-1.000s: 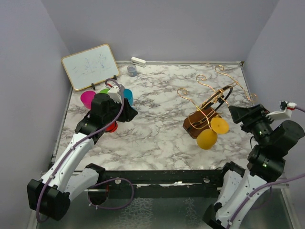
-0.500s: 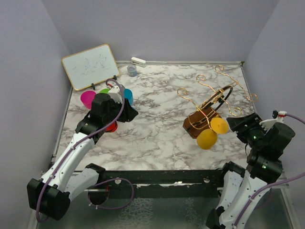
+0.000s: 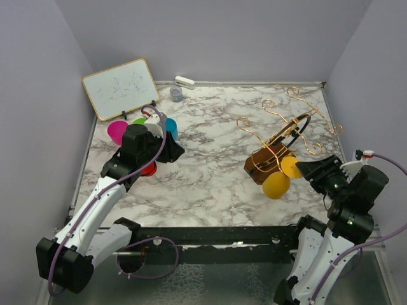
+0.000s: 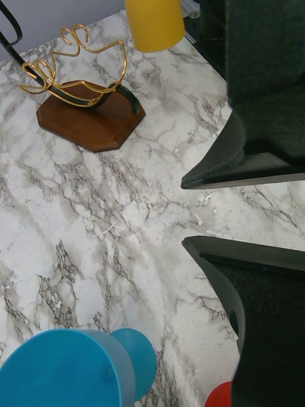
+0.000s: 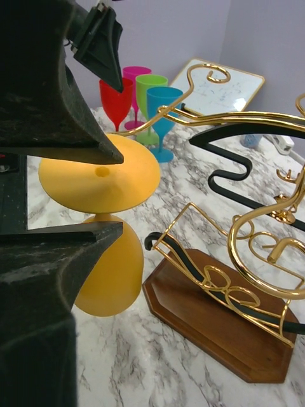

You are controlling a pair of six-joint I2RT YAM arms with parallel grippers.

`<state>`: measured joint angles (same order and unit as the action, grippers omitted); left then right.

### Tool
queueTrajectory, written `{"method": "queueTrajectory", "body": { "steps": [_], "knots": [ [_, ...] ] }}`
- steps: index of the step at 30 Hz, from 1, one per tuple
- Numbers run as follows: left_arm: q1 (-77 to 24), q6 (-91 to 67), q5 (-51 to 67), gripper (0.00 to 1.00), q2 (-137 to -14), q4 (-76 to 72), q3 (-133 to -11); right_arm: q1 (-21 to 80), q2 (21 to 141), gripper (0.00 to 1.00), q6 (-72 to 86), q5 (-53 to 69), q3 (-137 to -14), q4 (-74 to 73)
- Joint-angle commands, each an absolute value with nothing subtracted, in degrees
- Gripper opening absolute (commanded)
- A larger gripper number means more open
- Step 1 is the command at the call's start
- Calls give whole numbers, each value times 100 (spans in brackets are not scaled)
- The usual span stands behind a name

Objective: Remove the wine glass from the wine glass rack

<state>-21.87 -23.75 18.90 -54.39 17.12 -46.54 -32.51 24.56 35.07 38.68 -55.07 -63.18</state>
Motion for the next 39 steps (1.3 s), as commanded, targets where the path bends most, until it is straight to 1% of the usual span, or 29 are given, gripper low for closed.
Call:
{"method": "queueTrajectory", "body": {
  "steps": [1, 9, 16, 21, 32, 39],
  "knots": [
    [-2216, -2413, 2034, 38, -5417, 1512, -4641, -3217, 2377, 39, 3560, 4274, -5555, -6306],
    [-2215, -2422, 2055, 38, -5432, 1495, -4623, -3216, 2383, 22, 3570, 4132, -5692, -6374],
    [-2215, -2428, 2074, 38, -5461, 1482, -4620, -3216, 2492, 12, 3644, 3966, -6062, -6450],
    [-2220, -2437, 2083, 38, -5462, 1469, -4614, -3210, 2389, 1, 3951, 3891, -6143, -6368],
    [-2215, -2437, 2081, 39, -5468, 1477, -4606, -3061, 1978, 1, 4535, 3425, -5909, -6410],
    [-2215, -2446, 2105, 39, -5506, 1475, -4605, -2394, 1644, 1, 5180, 2656, -5862, -6427]
  ]
}}
